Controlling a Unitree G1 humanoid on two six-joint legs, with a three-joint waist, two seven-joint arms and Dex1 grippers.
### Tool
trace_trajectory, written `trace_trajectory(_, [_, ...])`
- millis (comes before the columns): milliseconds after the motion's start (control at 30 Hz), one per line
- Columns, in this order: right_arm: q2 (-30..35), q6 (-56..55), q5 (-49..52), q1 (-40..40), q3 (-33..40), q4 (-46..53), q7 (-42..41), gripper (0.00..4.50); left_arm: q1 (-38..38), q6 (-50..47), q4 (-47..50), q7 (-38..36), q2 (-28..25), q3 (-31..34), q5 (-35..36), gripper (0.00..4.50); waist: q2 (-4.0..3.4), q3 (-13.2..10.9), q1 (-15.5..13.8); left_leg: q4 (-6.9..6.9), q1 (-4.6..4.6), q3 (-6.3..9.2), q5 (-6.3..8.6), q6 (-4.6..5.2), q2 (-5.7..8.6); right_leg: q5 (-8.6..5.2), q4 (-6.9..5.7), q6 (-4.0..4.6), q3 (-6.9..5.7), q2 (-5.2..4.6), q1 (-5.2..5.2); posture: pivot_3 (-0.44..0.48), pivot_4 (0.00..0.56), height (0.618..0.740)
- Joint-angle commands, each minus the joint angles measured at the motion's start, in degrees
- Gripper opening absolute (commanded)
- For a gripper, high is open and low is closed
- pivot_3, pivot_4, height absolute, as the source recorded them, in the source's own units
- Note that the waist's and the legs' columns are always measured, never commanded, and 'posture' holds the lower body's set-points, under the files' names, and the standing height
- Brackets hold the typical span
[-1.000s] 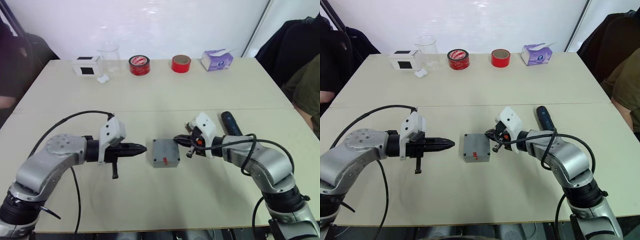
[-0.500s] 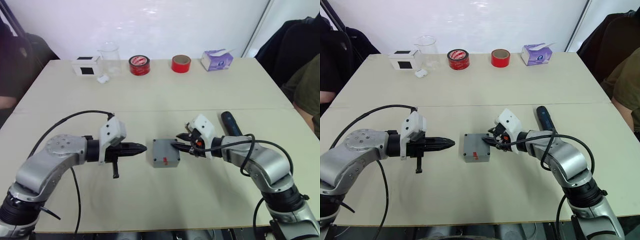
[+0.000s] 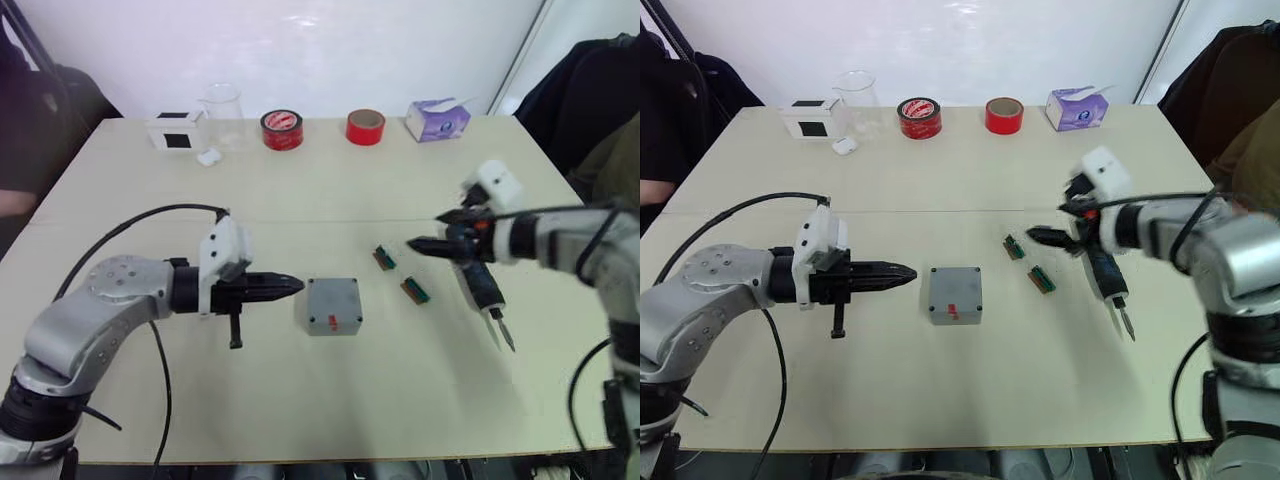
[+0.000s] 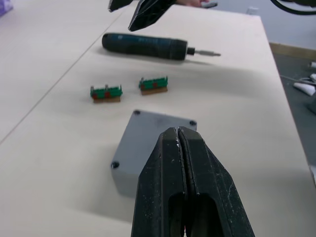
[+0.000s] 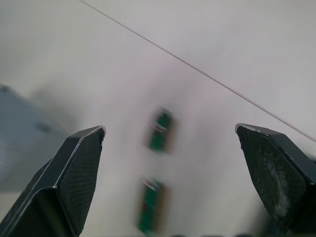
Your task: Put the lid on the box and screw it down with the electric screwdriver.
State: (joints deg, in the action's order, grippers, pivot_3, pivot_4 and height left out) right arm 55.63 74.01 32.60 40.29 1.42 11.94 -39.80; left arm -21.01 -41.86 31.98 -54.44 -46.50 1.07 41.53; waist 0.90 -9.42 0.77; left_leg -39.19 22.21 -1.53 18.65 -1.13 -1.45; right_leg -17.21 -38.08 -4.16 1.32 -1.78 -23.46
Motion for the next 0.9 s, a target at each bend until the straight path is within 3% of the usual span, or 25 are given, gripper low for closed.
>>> trace_trajectory(33, [5.7,0.8,-2.5,4.5,-7.6,-5.1,-5.7,4.45,-2.3,0.5,1.4,-0.1,0.3,1.1,1.7,0.0,-0.03,0.0,0.2,0.0,0.0,-0.02,0.0,0.0,0.0,0.0,0.0,0.0,0.02,0.01,-0.02,0.0,0.15,0.74])
trace_trajectory(100, [9.2,1.5,-4.5,6.8,-14.2,-7.7,-9.6,4.45,-3.2,0.6,1.6,0.0,0.9,1.2,2.4,0.0,-0.07,0.0,0.3,0.01,0.02,-0.04,0.0,0.0,-0.04,0.0,-0.02,0.0,0.04,0.05,-0.07,0.0,0.15,0.74])
trace_trajectory(200, [9.4,3.4,-7.1,10.9,-20.3,-14.0,-11.5,4.45,-3.7,0.3,2.2,0.5,1.6,1.6,3.7,0.0,-0.09,0.0,0.3,0.01,0.03,-0.04,0.0,0.0,-0.04,0.0,-0.03,0.0,0.05,0.07,-0.1,0.0,0.15,0.74])
trace_trajectory(433, [3.1,9.8,-13.0,18.6,-26.0,-27.4,-7.8,4.45,-2.6,0.6,3.3,2.2,2.1,1.2,3.7,0.0,-0.09,-0.1,0.1,-0.01,0.1,-0.06,-0.01,-0.01,-0.04,0.0,-0.06,0.0,0.07,0.08,-0.19,0.0,0.15,0.74])
trace_trajectory(833, [-0.3,4.9,-18.1,20.0,-36.3,-38.7,-15.4,4.45,-0.3,1.1,5.1,5.2,2.5,0.7,2.5,0.0,-0.09,-0.1,0.1,-0.02,0.23,-0.08,-0.01,-0.02,0.0,0.01,-0.08,-0.01,0.07,0.04,-0.31,0.0,0.15,0.74])
trace_trajectory(900, [-1.8,4.2,-19.1,20.2,-36.8,-40.5,-16.0,3.94,0.5,0.9,5.7,5.5,2.1,1.3,2.7,0.0,-0.1,0.0,0.4,-0.02,0.19,-0.09,-0.02,-0.03,-0.02,0.01,-0.11,-0.01,0.09,0.08,-0.31,0.0,0.15,0.74])
